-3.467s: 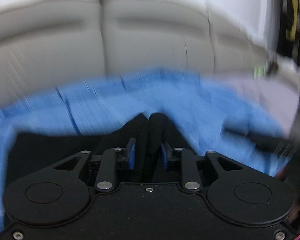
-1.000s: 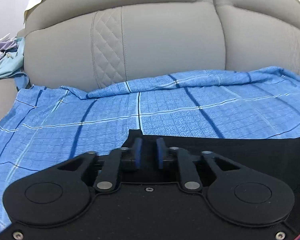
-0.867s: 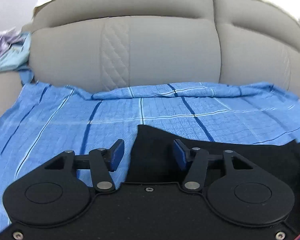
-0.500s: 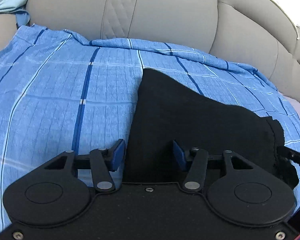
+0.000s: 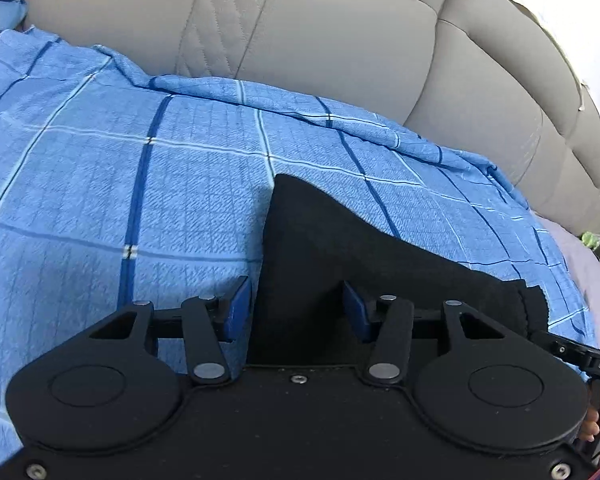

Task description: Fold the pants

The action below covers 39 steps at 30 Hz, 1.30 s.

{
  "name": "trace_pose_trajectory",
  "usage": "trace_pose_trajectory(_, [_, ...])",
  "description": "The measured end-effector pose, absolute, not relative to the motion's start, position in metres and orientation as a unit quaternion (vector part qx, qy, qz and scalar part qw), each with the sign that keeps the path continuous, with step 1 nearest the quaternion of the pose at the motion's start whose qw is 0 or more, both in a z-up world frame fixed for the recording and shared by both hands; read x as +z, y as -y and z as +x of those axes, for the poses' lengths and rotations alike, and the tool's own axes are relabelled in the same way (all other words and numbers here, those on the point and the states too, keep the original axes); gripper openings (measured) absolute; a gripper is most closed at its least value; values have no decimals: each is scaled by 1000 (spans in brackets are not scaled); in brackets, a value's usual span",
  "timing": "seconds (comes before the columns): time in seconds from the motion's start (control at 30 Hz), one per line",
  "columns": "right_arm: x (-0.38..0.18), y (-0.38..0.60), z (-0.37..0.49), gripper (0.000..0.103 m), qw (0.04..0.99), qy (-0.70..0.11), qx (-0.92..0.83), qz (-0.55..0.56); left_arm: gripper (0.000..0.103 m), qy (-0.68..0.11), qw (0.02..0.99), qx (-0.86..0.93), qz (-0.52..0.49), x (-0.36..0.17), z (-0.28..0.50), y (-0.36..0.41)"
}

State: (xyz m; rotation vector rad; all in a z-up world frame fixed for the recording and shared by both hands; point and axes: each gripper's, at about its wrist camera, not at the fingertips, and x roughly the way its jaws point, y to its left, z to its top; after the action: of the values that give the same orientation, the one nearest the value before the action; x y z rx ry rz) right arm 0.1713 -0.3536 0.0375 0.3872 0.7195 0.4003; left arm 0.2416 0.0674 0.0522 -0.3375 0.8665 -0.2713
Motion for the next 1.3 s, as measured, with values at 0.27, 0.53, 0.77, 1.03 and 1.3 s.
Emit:
trace_pose_trajectory(0.27, [26, 364, 206, 53, 878, -345, 222, 245, 57, -426, 867, -170, -194, 48, 279, -64])
trace_pose_trajectory(0.53, [17, 359, 219, 48, 876, -332, 226, 267, 71, -414, 869, -184, -198, 43, 280, -58])
trace_pose_trajectory(0.77, [20, 354, 212, 29, 877, -330, 213, 278, 22, -380, 900, -141, -163, 47, 252, -47])
trace_pose_trajectory(1.03, [59, 311, 221, 25, 913, -296, 197, 199, 14, -339, 923, -67, -168, 75, 262, -61])
trace_pose_trajectory(1.3, [74, 267, 318, 25, 926, -281, 189, 166, 13, -336, 930, -2, -150, 87, 356, -81])
